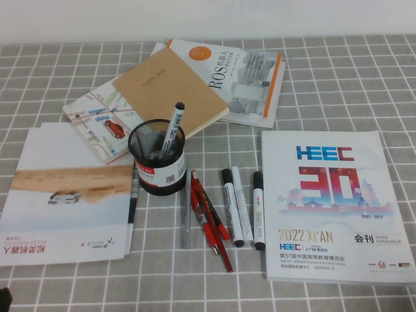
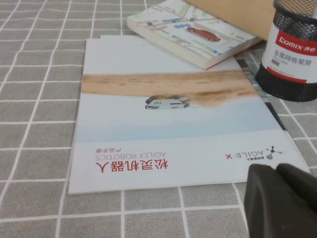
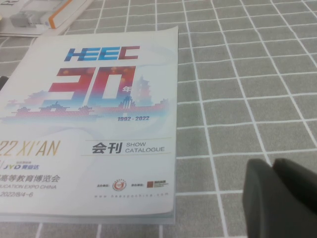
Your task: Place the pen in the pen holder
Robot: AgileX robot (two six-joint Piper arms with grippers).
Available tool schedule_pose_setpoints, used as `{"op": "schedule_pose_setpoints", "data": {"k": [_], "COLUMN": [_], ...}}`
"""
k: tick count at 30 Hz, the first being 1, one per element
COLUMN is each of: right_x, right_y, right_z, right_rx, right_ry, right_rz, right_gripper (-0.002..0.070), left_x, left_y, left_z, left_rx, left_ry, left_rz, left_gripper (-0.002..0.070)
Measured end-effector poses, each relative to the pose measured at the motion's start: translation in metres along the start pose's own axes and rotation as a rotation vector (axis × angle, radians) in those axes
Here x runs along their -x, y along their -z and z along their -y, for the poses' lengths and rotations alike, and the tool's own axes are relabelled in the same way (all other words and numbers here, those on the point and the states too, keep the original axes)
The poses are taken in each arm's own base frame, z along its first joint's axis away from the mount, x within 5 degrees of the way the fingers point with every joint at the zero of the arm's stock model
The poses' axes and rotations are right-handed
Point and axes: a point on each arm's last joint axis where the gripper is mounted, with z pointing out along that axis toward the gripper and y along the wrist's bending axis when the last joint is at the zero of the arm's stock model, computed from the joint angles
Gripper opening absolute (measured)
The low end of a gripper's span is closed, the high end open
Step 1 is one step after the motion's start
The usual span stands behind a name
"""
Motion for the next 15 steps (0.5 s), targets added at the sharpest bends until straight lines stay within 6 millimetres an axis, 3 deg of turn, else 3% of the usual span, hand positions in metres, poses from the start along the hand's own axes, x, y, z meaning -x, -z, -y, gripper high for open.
{"op": "schedule_pose_setpoints", "data": {"k": [5, 8, 15], "right_x": [0.0, 0.005, 0.026], "right_y": [0.0, 0.0, 0.004], "right_z": [0.0, -0.004, -0.011], "right_rx": [0.004, 0.049, 0.24], "right_ry": [-0.011, -0.13, -0.883], "right_rz": [0.004, 0.054, 0.217], "right_gripper": [-0.0013, -0.0013, -0.0013], "left_x": [0.0, 0.0, 0.0], "left_y": [0.0, 0.0, 0.0], "left_z": [0.0, 0.0, 0.0], "left_rx": [-0.001, -0.001, -0.001], "left_ry": [0.003, 0.003, 0.003], "left_rz": [0.0, 0.0, 0.0], "left_gripper": [-0.0003, -0.0003, -0.0003]}}
